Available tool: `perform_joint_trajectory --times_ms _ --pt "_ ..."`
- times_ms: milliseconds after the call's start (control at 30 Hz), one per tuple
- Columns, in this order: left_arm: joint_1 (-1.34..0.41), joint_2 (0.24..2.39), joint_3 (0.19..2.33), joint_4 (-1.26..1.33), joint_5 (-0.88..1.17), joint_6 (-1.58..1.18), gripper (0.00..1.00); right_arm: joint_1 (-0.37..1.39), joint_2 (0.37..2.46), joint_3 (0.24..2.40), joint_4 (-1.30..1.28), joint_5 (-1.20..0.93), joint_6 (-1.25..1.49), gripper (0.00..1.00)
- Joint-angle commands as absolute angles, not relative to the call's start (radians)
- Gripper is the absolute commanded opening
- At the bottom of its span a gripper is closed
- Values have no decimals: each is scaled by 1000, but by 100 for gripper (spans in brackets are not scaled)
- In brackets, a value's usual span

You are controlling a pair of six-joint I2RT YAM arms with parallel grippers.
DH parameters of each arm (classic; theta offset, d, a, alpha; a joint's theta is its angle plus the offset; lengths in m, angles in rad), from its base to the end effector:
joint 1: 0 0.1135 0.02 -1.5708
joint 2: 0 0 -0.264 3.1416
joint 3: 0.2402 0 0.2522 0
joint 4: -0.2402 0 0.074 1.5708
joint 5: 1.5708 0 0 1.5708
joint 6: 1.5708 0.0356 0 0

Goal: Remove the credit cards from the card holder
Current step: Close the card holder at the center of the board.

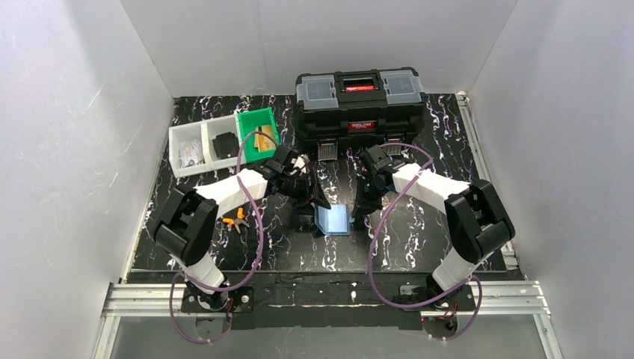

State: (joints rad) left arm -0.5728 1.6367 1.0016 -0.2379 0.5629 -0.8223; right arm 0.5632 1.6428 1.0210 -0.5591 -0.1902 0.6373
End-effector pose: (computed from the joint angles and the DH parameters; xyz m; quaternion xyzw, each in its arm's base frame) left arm 0.2730 -0.1987 0.2001 -0.0181 0.9076 -0.4110 0.0840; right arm 0.2623 0.1736 0.1821 0.0178 0.9766 0.1858 0.1065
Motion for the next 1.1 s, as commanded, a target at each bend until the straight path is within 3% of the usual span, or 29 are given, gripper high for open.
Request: perform_joint_trajectory --times_ms 0,367,667,733,800,900,967,1067 --pt "-600 1678 1064 -221 586 -857 54 569 1633 1054 -556 -219 655 1" --pt "-654 1814 1119 -167 574 -1012 63 570 1612 1027 -527 -226 671 1" --pt "-676 1921 1187 -316 356 -1057 68 569 1584 1004 -517 -220 684 1" --pt "-688 1927 1214 -384 301 -1011 54 569 1585 1008 -515 -225 684 1" --pt "-693 1930 1221 -415 275 -991 27 569 1591 1013 -509 -234 687 1" --pt "-696 1944 1224 -433 269 -976 6 569 1606 1022 -500 -250 687 1" --pt "-699 1951 1226 -438 269 -969 0 571 1617 1027 -494 -262 688 1" --pt "-702 1964 1227 -442 273 -965 0 573 1641 1032 -474 -281 691 1"
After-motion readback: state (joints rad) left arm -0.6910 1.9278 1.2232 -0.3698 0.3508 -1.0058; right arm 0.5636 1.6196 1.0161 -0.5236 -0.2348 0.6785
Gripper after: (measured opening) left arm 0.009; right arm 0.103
